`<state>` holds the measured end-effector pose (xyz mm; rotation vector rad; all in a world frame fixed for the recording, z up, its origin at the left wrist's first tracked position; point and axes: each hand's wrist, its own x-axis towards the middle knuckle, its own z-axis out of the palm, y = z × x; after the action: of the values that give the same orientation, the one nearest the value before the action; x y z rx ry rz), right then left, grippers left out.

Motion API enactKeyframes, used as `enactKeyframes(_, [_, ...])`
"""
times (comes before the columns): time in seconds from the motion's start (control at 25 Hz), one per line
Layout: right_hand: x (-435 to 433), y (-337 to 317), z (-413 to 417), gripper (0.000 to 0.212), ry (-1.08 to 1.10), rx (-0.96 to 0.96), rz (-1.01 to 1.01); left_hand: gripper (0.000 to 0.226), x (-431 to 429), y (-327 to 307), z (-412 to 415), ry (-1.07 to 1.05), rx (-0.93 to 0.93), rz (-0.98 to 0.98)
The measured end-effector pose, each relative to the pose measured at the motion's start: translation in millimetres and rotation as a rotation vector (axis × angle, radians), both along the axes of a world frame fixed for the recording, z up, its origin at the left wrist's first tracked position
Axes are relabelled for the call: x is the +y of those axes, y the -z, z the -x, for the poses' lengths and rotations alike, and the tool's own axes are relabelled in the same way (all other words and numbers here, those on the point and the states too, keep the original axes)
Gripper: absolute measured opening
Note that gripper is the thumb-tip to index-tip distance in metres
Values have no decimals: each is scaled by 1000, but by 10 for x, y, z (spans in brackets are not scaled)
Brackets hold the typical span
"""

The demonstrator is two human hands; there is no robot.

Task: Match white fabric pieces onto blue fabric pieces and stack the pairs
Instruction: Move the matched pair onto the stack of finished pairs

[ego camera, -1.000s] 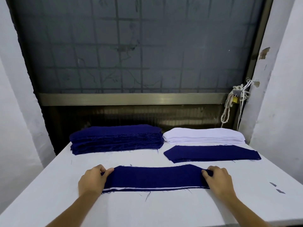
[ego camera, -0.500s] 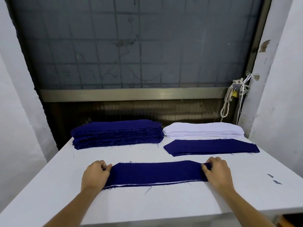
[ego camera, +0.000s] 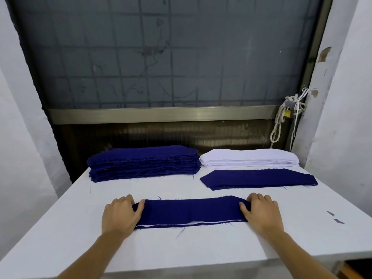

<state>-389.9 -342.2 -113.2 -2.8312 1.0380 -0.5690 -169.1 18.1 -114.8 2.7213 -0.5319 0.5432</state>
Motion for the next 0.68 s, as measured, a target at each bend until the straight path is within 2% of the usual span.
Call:
enactKeyframes(0.12, [29, -35, 10, 23, -36, 14, -45, 54, 7, -12, 14, -6, 7, -53])
enactKeyframes(0.2, [18, -49, 26, 20, -76, -62, -105, 55, 18, -19, 7, 22, 41, -34])
enactKeyframes(0.4, [-60, -36, 77, 17, -57, -291, -330, 38, 47, -15, -1, 287, 159, 42])
enactKeyframes(0.52, [-83, -36, 77, 19, -46, -351, -390, 29, 67, -55, 21, 347, 233, 68])
enactKeyframes(0.68, [-147, -74, 69, 14, -17, -461, -463, 28, -24, -136, 38, 368, 448, 273])
